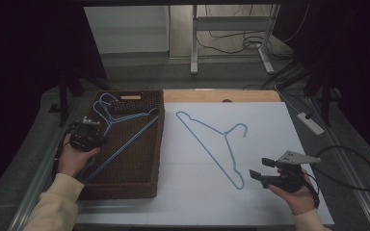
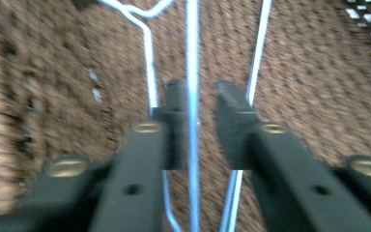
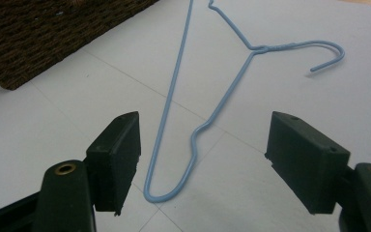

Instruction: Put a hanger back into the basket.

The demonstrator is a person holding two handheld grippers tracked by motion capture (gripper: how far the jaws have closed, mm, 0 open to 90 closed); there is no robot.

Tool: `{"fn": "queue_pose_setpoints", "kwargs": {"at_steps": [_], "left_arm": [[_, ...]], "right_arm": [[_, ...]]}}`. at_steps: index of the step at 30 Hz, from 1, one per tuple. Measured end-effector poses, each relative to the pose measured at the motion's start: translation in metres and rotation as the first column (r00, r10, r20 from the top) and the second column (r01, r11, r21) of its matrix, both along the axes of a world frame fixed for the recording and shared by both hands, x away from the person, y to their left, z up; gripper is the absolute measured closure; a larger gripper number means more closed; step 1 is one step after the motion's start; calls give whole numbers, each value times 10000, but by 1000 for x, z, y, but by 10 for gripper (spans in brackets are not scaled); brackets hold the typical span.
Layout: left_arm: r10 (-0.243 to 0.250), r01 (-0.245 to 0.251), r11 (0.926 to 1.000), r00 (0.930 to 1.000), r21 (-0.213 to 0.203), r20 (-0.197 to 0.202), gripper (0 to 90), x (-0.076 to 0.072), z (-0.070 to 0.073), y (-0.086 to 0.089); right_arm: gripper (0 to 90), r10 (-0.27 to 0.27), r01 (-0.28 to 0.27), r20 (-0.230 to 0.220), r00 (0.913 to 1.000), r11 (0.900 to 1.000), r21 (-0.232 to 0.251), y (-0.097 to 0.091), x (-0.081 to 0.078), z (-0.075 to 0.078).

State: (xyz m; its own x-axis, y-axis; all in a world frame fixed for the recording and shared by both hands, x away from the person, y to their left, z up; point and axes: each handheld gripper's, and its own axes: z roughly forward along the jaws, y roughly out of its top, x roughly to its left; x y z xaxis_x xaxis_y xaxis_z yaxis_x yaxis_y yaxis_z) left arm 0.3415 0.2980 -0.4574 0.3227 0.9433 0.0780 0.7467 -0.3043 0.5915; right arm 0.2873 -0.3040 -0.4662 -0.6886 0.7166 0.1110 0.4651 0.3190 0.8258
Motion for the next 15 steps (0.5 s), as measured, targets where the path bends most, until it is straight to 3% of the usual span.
{"fn": "queue_pose_setpoints", "kwargs": {"at_steps": [3, 7, 11, 15], "left_arm": [[-401, 405, 9992, 9980, -60, 493, 616, -6, 7, -4], [-948, 1039, 9909, 9902, -862, 1030, 517, -16, 17, -9], [-1469, 1735, 9742, 9729, -1441, 1787, 461, -29, 28, -14], [-1850, 2370, 9498, 9520, -2045, 2438, 427, -44, 39, -21]], "right_arm": [[283, 27, -27, -9, 10000, 10000, -46, 0, 0, 0], [281, 9, -9, -36, 10000, 10000, 2, -1, 0, 0], [280, 18, -19, -31, 10000, 10000, -47, 0, 0, 0], [280, 51, -52, -63, 10000, 10000, -69, 0, 0, -1]]}}
